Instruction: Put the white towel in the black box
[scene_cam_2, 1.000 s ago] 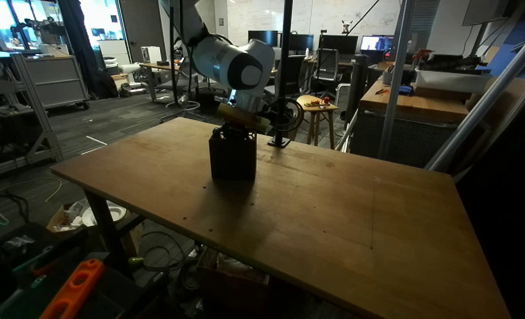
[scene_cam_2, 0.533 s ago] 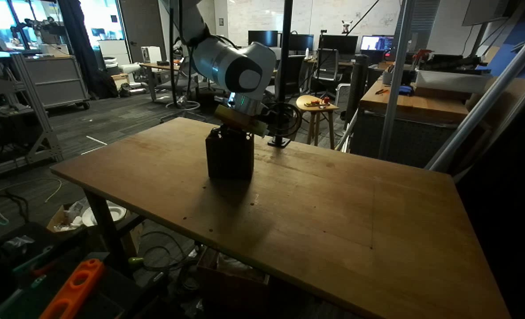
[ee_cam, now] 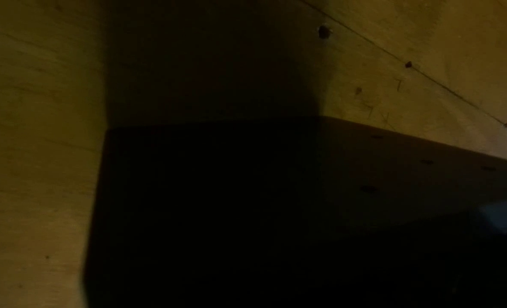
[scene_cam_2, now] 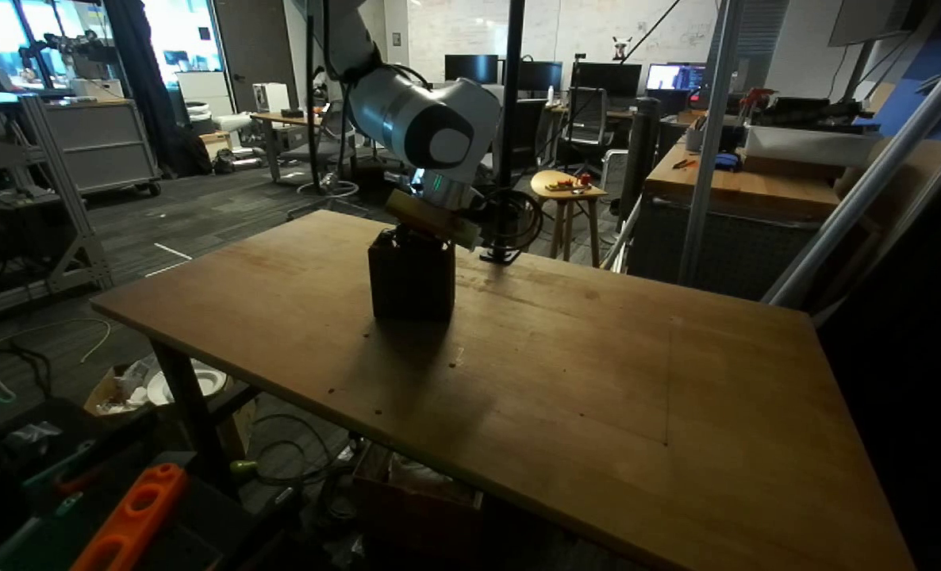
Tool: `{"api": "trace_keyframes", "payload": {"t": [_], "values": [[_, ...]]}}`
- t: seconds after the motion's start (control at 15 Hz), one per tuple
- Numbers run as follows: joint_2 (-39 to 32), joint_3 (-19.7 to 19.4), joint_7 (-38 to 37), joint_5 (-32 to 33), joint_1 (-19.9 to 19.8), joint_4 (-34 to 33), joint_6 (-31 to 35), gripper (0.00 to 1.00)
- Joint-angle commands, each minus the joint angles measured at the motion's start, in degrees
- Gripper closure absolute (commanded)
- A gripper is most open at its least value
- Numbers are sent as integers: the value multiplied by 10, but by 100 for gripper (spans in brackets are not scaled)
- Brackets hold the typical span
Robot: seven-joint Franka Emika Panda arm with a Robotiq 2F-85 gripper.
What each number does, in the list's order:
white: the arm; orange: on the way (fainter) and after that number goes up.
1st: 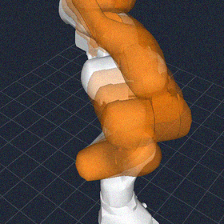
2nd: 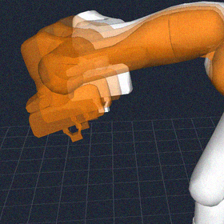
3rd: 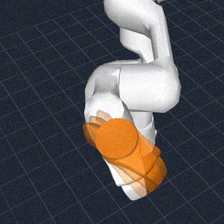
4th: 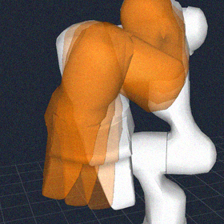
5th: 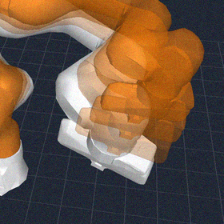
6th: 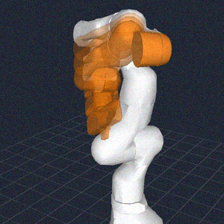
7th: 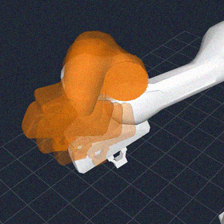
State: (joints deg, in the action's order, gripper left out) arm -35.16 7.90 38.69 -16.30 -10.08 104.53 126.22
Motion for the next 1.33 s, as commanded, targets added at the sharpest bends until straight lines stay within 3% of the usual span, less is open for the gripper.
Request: {"api": "trace_keyframes", "payload": {"t": [0.0,0.67,1.27], "values": [[-21,9,17,-14,-8,9,16,100],[52,-3,-9,19,10,30,-6,100],[182,-54,-50,122,16,28,-41,100]]}}
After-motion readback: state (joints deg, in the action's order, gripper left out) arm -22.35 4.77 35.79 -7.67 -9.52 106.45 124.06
